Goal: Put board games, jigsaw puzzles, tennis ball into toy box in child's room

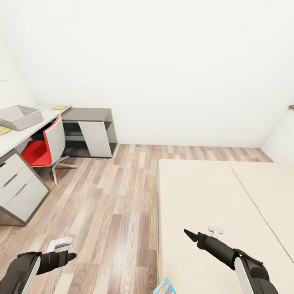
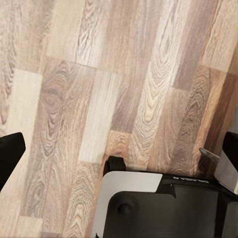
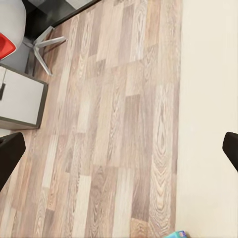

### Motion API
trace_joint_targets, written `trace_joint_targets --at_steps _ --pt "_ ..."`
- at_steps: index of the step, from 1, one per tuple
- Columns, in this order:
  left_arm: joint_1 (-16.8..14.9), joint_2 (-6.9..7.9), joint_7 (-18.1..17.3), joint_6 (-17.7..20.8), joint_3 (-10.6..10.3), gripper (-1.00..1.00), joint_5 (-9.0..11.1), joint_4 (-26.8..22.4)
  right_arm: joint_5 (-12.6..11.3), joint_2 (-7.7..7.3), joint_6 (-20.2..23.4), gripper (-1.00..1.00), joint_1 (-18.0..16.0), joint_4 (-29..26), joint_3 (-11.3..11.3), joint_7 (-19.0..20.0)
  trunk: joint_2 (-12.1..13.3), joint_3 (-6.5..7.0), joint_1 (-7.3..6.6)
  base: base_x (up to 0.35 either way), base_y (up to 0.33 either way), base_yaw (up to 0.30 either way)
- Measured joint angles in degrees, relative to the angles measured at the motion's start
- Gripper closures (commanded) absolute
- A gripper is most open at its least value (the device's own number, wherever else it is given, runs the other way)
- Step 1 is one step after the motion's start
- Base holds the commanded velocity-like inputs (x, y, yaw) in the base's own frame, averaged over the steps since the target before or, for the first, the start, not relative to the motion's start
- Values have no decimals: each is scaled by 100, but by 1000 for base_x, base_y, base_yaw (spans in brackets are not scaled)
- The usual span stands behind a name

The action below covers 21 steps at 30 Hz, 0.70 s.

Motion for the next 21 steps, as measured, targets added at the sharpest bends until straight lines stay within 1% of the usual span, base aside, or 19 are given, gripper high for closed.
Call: trace_joint_targets --at_steps 10,21 --pt "0 5 0 0 -3 -100 0 0 -3 11 -63 -100 0 0 0 -2 0 46 0 0 0 -17" --pt "0 7 0 0 -1 -100 -1 0 -6 42 -73 -100 0 0 0 -1 0 104 0 0 0 -110"
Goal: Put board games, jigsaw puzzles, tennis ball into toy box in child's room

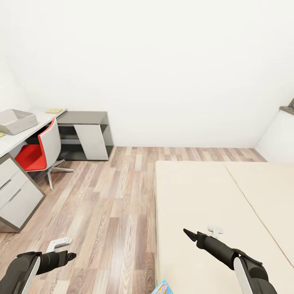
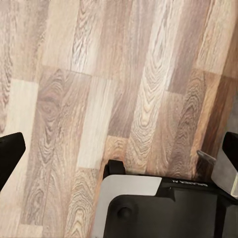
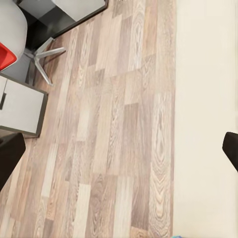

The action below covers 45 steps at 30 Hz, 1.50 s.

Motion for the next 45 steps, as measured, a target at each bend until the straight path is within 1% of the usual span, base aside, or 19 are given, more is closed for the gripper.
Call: trace_joint_targets --at_steps 21,32,45 --pt "0 0 0 0 0 -100 0 0 7 6 -2 -100 0 0 0 -1 0 41 0 0 0 -36" --pt "1 0 0 0 0 -100 1 0 15 76 -3 -100 0 0 0 1 0 64 0 0 0 -25" --pt "1 0 0 0 0 -100 0 0 19 114 -2 -100 0 0 0 2 0 146 0 0 0 -1"
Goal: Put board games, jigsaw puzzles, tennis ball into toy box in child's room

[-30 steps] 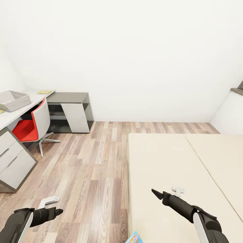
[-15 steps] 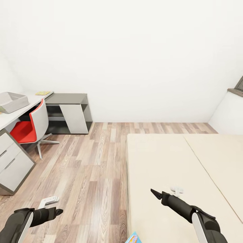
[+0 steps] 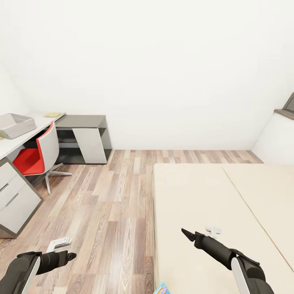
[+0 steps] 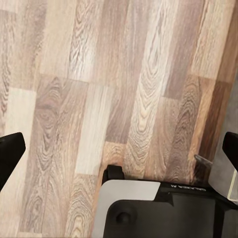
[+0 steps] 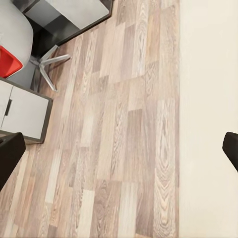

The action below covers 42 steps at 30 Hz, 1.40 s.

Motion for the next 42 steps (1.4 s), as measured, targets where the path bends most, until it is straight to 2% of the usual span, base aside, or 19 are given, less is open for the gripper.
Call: trace_joint_targets --at_steps 12,42 --pt "0 -1 0 0 -2 -100 0 0 0 2 0 -100 0 0 3 0 0 46 0 0 0 0" --pt "0 -3 0 0 -3 -100 1 0 0 2 0 -100 0 0 9 -2 0 321 0 0 0 0"
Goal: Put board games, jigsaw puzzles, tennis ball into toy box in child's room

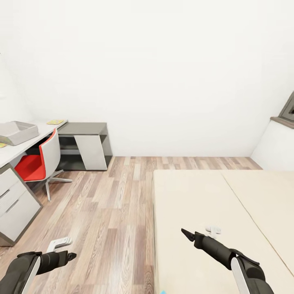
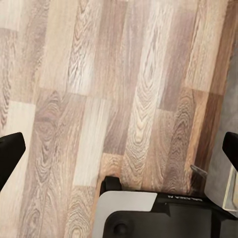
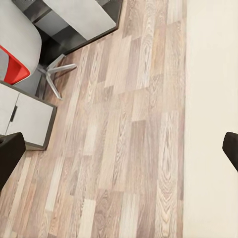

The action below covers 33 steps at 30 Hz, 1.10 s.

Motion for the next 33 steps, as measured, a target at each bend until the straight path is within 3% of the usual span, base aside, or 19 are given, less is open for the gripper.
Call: trace_joint_targets --at_steps 33 --pt "0 -6 0 0 0 -100 3 0 1 0 0 -100 0 0 58 -6 1 311 0 0 0 0"
